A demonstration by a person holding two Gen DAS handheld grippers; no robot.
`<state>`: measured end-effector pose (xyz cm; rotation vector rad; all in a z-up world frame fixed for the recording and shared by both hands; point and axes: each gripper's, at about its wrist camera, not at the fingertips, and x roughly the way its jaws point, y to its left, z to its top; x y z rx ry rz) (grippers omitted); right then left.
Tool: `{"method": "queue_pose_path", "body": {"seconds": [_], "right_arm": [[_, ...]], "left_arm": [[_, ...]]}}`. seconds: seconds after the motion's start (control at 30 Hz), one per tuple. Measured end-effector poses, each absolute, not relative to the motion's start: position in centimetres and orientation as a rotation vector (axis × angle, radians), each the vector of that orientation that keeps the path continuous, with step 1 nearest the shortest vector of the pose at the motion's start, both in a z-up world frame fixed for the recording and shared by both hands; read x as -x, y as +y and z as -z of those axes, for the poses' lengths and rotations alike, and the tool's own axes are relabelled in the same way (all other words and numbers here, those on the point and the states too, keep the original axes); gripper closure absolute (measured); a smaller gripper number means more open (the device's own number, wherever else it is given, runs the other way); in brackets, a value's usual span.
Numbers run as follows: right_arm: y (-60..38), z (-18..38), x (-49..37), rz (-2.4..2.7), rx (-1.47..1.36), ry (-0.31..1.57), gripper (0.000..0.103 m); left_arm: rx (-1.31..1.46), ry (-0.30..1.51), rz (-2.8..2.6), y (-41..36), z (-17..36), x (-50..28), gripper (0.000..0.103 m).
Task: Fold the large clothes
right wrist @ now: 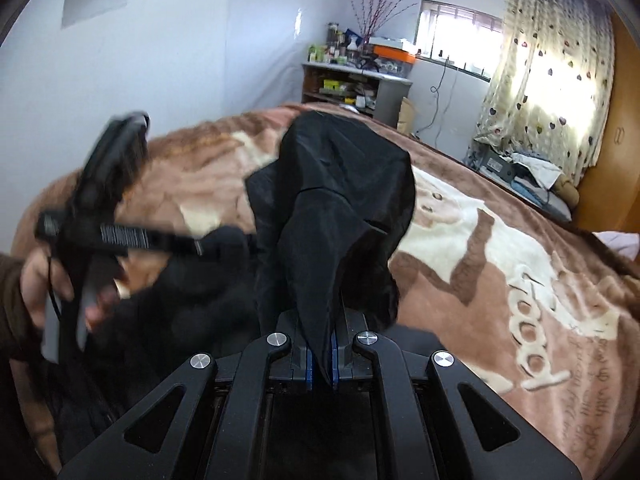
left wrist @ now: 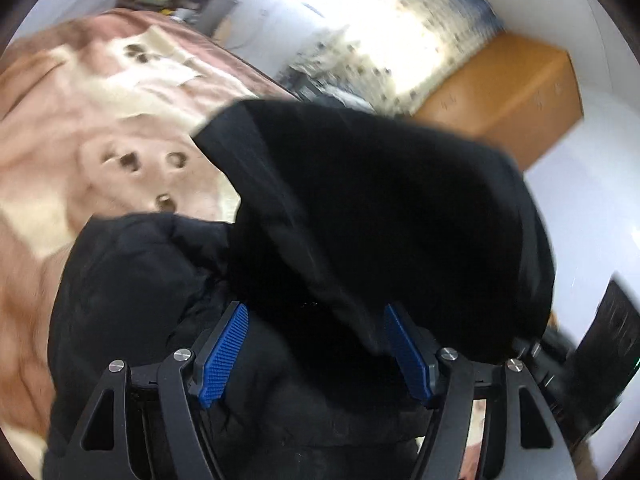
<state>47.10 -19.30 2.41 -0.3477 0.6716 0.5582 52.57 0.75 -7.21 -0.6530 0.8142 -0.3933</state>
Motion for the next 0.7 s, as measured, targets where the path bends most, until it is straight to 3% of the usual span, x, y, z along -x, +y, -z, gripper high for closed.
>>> {"method": "queue_pose_path", "body": {"seconds": [0.13,0.3,0.33,0.5,0.53,0.6,0.7], "right_arm": [[-19.4,-0.6,-44.1,-0.53,0.391,0.653,0.098],[-19.4,2.5,-41.6,-0.467,0.447,0.631,0.098],[-19.4,3.2,-41.0,-0.453,0.455,0.619,0.098],[-19.1,5.4,-38.8,-0.392,0.484,0.58,0.097],[-19.6,5.7,-38.7,-0.4,0.445,0.606,0.096],[-20.6,5.8,-38.5,-0.412,0.372,0.648,0.085],[-23.6,5.4,-37.9,-0.439,0.161,0.682,0.079]], "left_arm": [[0.75,0.806,0.329,3.7,7.9,-50.6,0.031],[0.844,0.814,0.34,6.4,8.3,-49.2,0.022],[0.858,0.818,0.35,6.6,8.5,-49.4,0.016],[0.947,0.91,0.372,6.0,10.5,-51.0,0.014],[0.954,0.941,0.38,5.5,10.9,-51.6,0.013],[0.962,0.965,0.387,4.9,11.0,-52.3,0.013],[0.948,1.01,0.449,3.3,11.1,-54.3,0.01]]}}
